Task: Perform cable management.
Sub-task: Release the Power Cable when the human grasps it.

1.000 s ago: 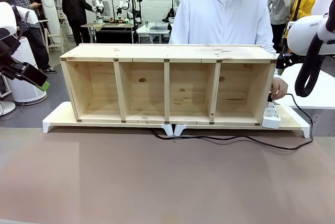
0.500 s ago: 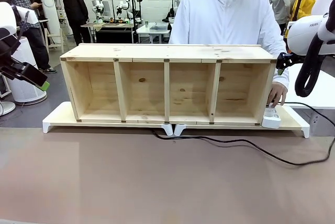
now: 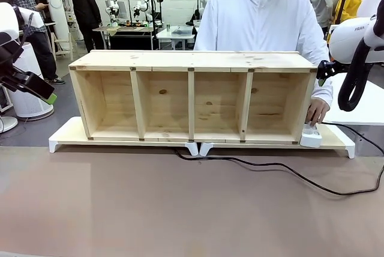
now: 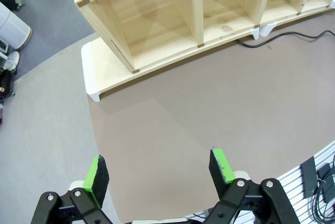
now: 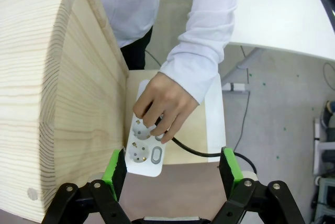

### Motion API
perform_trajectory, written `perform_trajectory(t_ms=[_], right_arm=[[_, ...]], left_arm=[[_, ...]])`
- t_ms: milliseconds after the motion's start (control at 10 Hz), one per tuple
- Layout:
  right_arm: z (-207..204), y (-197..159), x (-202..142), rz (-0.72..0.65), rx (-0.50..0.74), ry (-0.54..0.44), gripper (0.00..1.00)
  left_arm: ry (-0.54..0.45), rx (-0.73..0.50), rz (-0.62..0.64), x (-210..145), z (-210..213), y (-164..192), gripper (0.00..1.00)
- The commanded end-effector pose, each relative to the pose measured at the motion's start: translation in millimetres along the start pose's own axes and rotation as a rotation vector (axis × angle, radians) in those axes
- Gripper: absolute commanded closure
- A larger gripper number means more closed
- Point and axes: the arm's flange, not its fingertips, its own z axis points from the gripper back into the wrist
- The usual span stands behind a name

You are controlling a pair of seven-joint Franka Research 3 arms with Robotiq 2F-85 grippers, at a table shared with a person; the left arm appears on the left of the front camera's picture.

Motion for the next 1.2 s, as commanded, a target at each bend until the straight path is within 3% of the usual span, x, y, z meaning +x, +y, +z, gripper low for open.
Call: perform_trajectory(t_ms=[0,1100], right_arm=[[-0.2,0.3,-0.2,0.001,0.000,0.002,0.09],[-0.2,0.3,-0.2,0.001,0.000,0.002,0.09]], left_arm=[[-0.006,0.009,0.000,1.9,-1.1,-0.1,0.00],[-0.006,0.009,0.000,1.9,-1.1,-0.1,0.00]])
